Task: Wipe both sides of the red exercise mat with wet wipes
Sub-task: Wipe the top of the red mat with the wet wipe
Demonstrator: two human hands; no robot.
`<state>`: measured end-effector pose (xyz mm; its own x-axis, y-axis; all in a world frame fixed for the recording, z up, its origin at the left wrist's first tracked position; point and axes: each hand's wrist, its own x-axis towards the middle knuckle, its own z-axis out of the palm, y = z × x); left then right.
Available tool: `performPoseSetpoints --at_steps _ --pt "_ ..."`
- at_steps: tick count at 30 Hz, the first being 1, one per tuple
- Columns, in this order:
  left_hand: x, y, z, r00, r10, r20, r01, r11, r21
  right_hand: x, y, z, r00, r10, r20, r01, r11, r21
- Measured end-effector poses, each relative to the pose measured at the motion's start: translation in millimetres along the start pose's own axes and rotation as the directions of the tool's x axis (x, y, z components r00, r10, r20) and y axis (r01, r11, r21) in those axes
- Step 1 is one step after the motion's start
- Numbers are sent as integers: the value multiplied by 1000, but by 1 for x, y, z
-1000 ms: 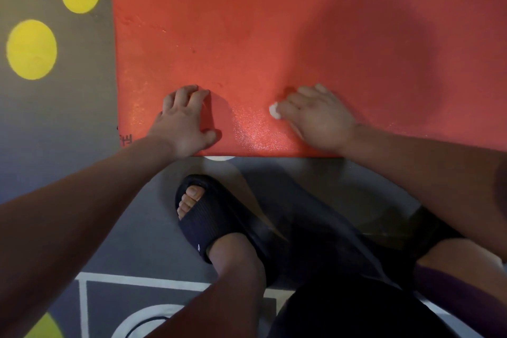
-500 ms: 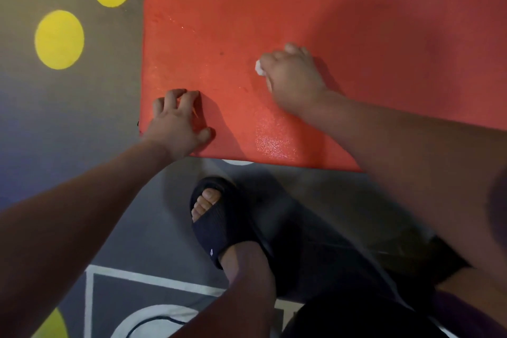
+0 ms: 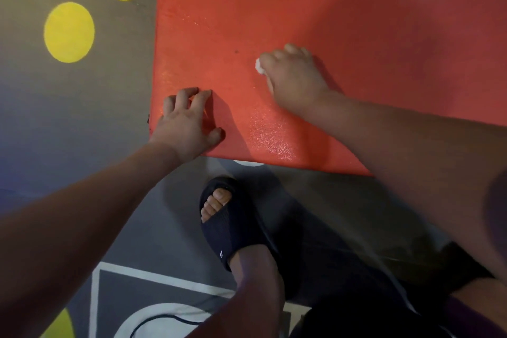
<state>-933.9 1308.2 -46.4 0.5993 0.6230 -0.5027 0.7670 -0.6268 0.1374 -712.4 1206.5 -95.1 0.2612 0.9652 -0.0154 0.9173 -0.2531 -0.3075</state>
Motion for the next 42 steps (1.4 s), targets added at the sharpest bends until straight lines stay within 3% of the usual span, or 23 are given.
performPoseSetpoints --at_steps 3,6,8,9,10,13,15,16,18,21,23,24,26,28,29,30,32,34,36,39,42 --pt "0 -1 2 1000 2 2 -2 1000 -1 -30 -20 10 968 -240 74 233 968 92" --pt "1 -1 4 1000 -2 -6 2 1000 1 -82 -26 15 823 -551 136 528 831 173" --pt "1 -1 4 1000 1 -8 -1 1000 2 -95 -18 9 727 -672 139 658 741 136" --pt "1 0 3 1000 1 -5 -1 1000 1 -90 -12 6 713 -685 148 681 728 87" --pt "1 0 3 1000 -1 -1 1 1000 -1 -80 -6 3 746 -649 149 653 757 29" --pt "1 0 1 1000 -5 9 5 1000 -4 -42 8 -3 959 -284 23 284 958 -46" --pt "1 1 0 1000 -7 14 7 1000 -1 -40 1 -2 993 -116 -16 116 993 -9" --pt "1 3 0 1000 -9 17 9 1000 2 -48 -7 1 990 -138 2 138 990 22" --pt "1 5 -1 1000 -14 18 14 1000 5 -79 -22 7 945 -321 58 315 944 95" --pt "1 6 0 1000 -20 17 20 1000 8 -113 -19 11 802 -591 84 584 806 94" --pt "1 6 0 999 -26 19 25 1000 8 -102 -5 5 737 -668 107 670 742 17" --pt "2 7 -1 999 -26 18 26 1000 8 -90 2 2 737 -663 129 670 742 -15" --pt "4 8 -2 1000 -26 15 26 1000 5 -55 20 -5 846 -522 107 530 844 -77" --pt "10 9 -5 1000 -28 -9 28 1000 -3 -26 34 -12 976 -215 -15 213 974 -80" --pt "15 9 -6 999 -28 -38 28 1000 -12 -21 37 -13 996 -80 -48 76 994 -76" --pt "21 9 -8 997 -26 -77 25 999 -21 -22 35 -12 998 -35 -46 32 997 -70" --pt "36 11 -13 989 -11 -149 5 999 -47 -38 25 -9 981 -187 55 190 980 -55" --pt "51 16 -18 982 8 -189 -24 997 -79 -58 21 -11 909 -391 144 391 920 26" --pt "64 21 -22 978 35 -205 -54 995 -86 -54 34 -18 878 -452 159 453 891 33" --pt "82 31 -28 971 89 -220 -105 992 -64 -16 66 -21 945 -321 67 327 940 -97" --pt "99 35 -33 968 99 -229 -117 991 -67 26 90 -27 987 35 -158 -55 990 -128"
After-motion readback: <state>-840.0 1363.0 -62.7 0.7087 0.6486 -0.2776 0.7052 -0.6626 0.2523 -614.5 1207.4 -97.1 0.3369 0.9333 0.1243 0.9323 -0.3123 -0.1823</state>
